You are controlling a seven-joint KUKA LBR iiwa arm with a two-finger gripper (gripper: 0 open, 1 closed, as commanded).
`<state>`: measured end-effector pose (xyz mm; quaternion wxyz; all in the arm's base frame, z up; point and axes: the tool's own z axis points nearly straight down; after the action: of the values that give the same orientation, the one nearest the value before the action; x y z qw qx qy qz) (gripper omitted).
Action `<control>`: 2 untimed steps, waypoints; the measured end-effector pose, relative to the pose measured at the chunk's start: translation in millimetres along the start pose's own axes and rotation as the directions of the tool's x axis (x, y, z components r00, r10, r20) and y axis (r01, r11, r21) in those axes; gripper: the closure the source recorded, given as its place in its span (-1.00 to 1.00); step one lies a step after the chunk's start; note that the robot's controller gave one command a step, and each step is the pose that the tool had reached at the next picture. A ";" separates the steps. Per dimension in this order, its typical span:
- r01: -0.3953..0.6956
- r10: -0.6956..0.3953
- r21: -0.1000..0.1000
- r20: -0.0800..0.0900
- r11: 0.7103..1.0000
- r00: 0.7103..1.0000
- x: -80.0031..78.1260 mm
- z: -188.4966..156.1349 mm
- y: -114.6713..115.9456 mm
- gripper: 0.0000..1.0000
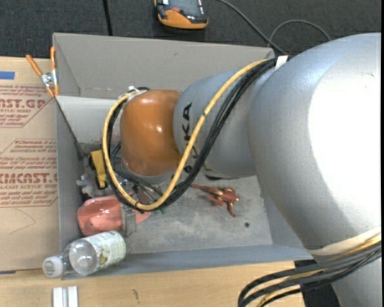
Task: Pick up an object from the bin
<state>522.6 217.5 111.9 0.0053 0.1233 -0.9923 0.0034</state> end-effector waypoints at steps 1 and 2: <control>0.024 -0.024 -0.005 0.001 1.000 1.000 12.2 -59.6 -6.8 1.00; 0.068 -0.068 -0.004 0.024 0.998 0.997 9.3 -73.1 -31.3 1.00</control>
Offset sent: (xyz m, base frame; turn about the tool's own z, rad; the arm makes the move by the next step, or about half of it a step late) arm 0.0051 -0.0666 0.0003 -0.1384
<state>522.0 185.4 185.2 -0.0060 0.1572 -0.9875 -0.0008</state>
